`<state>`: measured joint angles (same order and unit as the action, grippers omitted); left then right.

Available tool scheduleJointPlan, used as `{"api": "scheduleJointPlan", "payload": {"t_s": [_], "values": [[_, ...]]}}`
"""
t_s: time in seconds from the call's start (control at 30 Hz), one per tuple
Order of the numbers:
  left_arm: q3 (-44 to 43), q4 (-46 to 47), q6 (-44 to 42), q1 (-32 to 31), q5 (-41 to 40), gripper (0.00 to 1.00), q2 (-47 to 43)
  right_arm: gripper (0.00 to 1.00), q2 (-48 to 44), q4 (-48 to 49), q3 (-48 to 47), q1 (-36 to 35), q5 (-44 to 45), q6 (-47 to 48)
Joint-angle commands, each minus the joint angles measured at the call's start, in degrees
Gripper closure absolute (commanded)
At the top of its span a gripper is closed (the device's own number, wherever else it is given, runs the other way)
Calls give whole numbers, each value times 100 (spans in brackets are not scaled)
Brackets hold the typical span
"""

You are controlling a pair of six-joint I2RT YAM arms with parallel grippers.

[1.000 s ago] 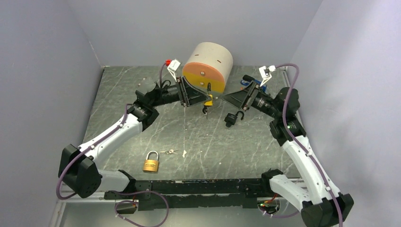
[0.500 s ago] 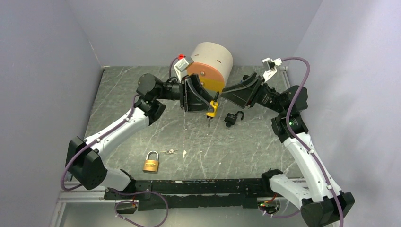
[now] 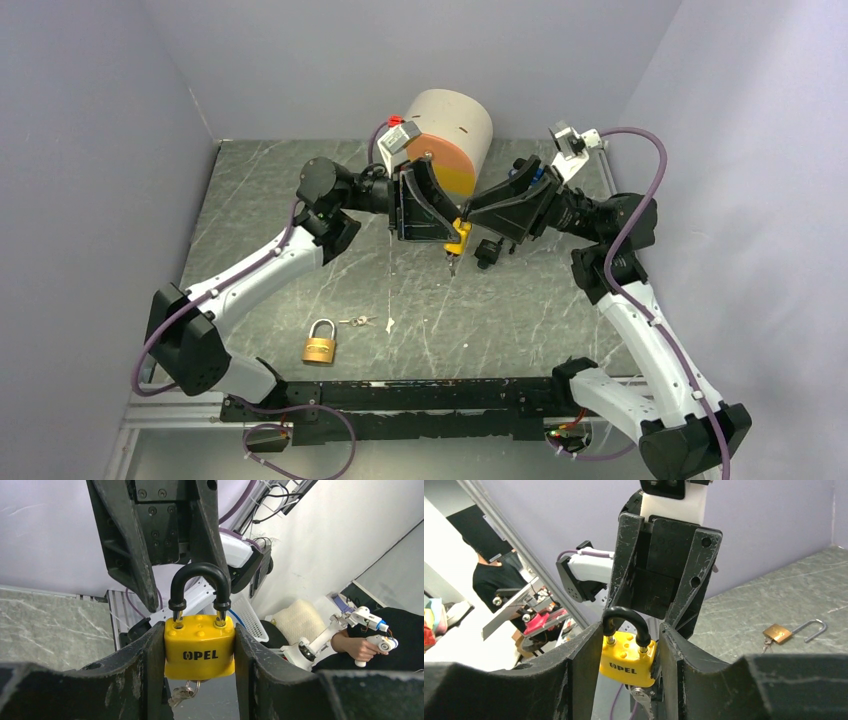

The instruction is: Unlock with the key

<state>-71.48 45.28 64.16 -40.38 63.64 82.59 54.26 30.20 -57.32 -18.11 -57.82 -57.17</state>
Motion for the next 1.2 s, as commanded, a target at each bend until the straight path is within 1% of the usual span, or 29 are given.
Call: {"api": "scheduleJointPlan", "payload": {"t_s": [0.0, 0.07, 0.13, 0.2, 0.27, 0.37, 0.5, 0.57, 0.6, 0.63, 0.7, 0.73, 0.83, 0.93, 1.0, 1.1, 1.17], "values": [[-303, 826, 337, -31, -6, 98, 33, 52, -135, 902, 206, -30, -197, -189], [-276, 853, 361, -35, -7, 97, 38, 55, -167, 1078, 255, -37, -182, -271], [-246, 732, 268, -45, -31, 98, 6, 59, -170, 1268, 236, -35, -220, -387], [-184, 555, 130, -47, -86, 97, -59, 67, -170, 1376, 214, -41, -237, -474], [-154, 325, -44, -40, -133, 97, -115, 79, -174, 1408, 209, -35, -241, -515], [-136, 89, -164, -55, -153, 97, -125, 89, -292, 1141, 262, -35, -97, -367], [-59, 53, -130, -45, -174, 98, -89, 100, -388, 378, 204, -35, 135, 170], [-26, -496, -493, -48, -398, 97, -193, 100, -494, 13, 254, -35, 372, 459], [-18, -991, -809, -48, -588, 97, -269, 100, -609, -353, 301, -29, 655, 729], [-25, -1573, -1182, -48, -807, 98, -366, 100, -761, -1024, 380, -29, 1019, 1094], [-40, -2735, -1983, -35, -1396, 98, -529, 100, -1101, -1862, 638, -26, 1801, 1629], [-72, -3260, -2453, -33, -1694, 97, -588, 100, -1271, -2198, 764, -26, 2091, 1860], [-162, -4649, -3202, -27, -2643, 97, -594, 100, -1583, -2854, 998, -21, 2595, 2266], [-198, -5577, -3566, -25, -3532, 98, -487, 100, -1634, -3183, 1114, -21, 2747, 2361], [-173, -5872, -3664, -25, -3987, 97, -412, 100, -1546, -3285, 1179, -25, 2821, 2326], [-222, -6245, -3595, -28, -4834, 98, -195, 100, -1345, -3513, 1180, -22, 2941, 2311], [-453, -6797, -3453, -10, -5572, 98, 88, 100, -1224, -3749, 1169, -25, 3314, 2274]]}}
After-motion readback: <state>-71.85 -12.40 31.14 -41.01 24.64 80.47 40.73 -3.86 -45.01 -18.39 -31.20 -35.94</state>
